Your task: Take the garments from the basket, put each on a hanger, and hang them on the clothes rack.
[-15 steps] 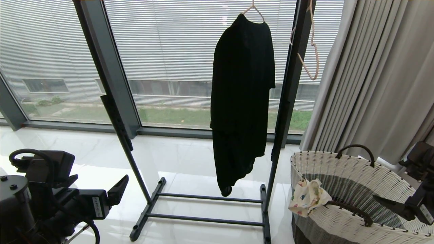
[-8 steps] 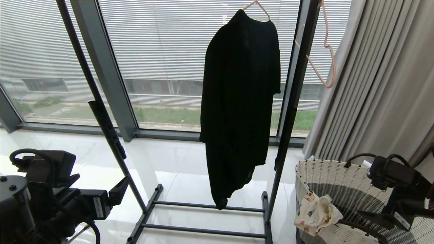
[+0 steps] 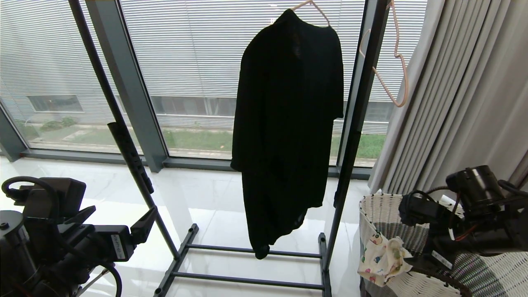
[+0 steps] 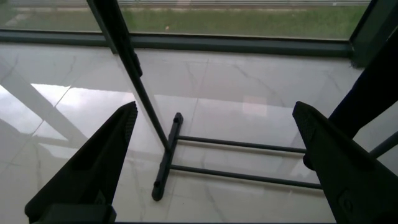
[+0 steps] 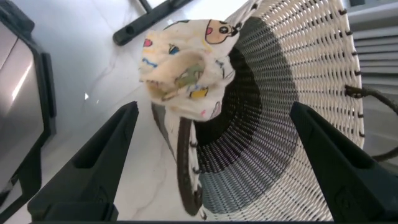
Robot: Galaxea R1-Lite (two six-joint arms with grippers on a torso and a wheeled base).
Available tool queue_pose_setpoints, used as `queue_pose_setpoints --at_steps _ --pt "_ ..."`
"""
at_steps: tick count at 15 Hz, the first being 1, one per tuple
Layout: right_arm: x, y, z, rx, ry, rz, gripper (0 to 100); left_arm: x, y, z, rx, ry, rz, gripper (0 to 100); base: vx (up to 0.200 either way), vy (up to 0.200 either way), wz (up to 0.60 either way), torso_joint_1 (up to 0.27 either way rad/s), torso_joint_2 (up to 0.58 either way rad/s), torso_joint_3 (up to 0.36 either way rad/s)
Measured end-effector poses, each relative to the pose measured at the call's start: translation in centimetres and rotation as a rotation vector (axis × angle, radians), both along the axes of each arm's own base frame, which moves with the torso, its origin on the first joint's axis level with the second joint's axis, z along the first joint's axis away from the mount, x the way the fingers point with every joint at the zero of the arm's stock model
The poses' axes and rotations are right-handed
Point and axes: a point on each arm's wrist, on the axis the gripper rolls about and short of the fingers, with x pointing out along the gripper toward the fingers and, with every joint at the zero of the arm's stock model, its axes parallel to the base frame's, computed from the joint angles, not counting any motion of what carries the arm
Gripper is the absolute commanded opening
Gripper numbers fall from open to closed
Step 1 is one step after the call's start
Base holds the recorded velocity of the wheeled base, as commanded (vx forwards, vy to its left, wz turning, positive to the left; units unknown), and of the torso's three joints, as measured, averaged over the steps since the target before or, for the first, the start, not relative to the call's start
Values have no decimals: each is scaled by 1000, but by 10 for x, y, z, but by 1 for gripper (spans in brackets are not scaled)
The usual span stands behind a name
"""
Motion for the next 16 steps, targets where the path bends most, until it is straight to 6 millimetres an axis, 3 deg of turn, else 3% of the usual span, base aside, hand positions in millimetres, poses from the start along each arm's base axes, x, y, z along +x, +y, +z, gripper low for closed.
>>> queue_pose_setpoints --at_steps 6,15,16 --pt "48 9 -20 -45 11 -96 100 -3 1 -5 -14 17 5 100 0 0 0 0 0 0" --pt "67 10 -43 -110 -13 -152 100 -4 2 -8 -10 28 5 100 0 0 0 0 0 0" --pt "68 10 -44 -108 -19 -153 0 -4 2 -8 -10 27 5 100 0 0 0 0 0 0"
